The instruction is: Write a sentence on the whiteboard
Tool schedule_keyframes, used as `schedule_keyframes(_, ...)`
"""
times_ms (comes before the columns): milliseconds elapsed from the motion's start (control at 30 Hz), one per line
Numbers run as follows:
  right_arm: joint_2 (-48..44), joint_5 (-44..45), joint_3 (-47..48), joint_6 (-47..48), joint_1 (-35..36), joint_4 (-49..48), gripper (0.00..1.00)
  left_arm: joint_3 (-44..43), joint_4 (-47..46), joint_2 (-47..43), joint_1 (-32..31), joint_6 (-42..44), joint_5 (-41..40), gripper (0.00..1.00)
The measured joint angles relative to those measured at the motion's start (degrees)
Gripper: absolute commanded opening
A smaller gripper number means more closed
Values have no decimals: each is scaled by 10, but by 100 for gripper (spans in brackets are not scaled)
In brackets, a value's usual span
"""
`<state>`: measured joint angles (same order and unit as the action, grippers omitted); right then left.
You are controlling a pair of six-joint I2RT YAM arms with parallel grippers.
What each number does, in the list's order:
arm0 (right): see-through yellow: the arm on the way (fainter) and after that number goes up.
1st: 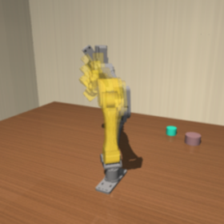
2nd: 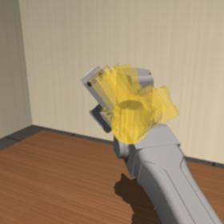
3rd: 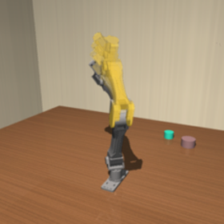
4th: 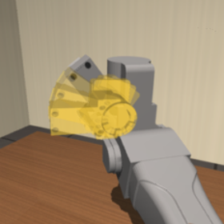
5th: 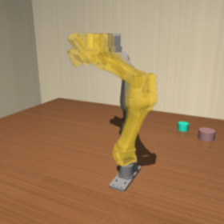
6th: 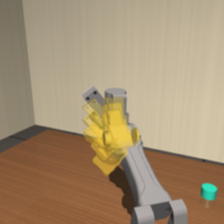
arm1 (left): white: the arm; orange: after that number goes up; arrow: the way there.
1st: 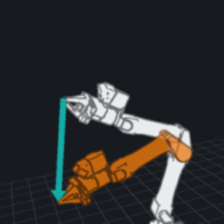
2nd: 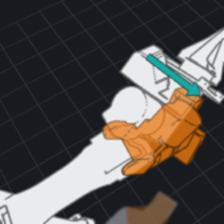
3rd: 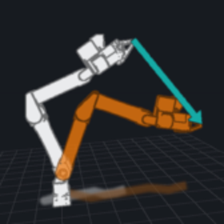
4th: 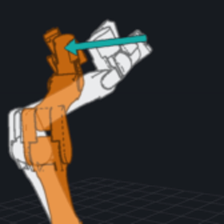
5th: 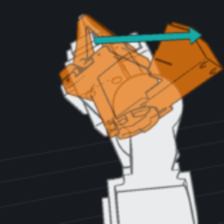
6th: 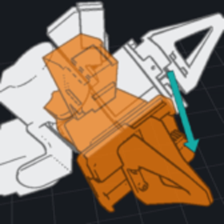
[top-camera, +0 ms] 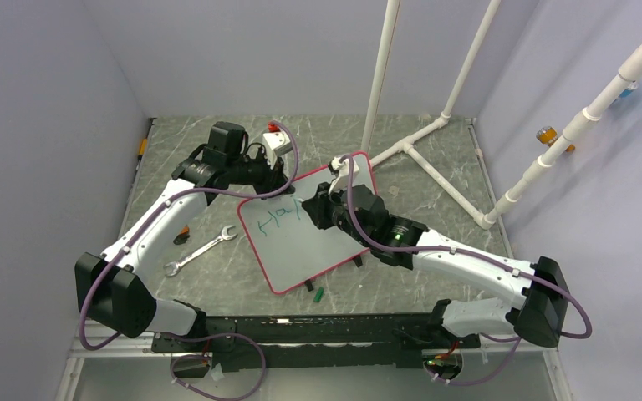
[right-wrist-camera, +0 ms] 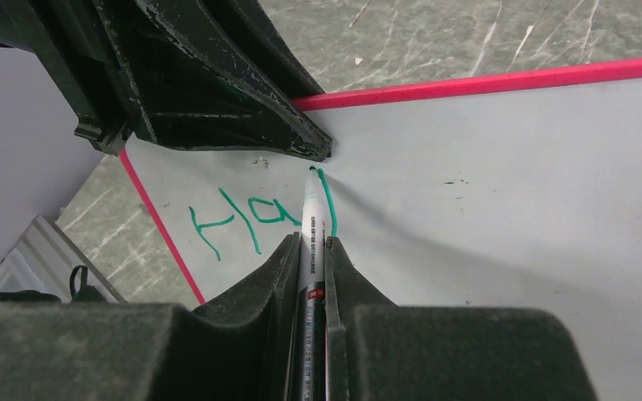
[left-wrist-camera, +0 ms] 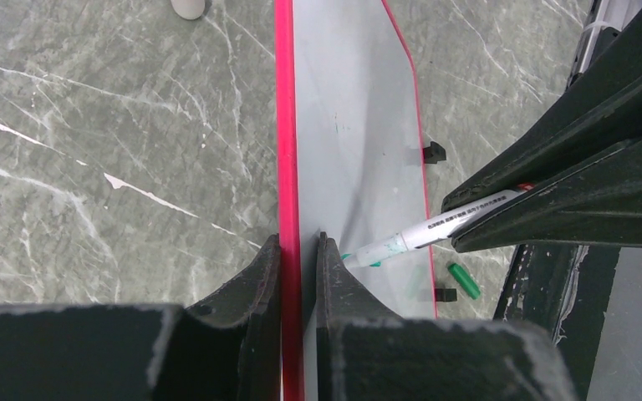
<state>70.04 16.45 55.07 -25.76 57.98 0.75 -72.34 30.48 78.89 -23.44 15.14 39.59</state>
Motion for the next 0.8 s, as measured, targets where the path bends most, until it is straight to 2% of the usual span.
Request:
schedule_keyframes(467,-24,42,-9,-19,-18,11,0,0,0,0,0,0,0,0)
schedule_keyframes(800,-26,12,-23,-31,-21,14,0,0,1,0,0,0,-1,0)
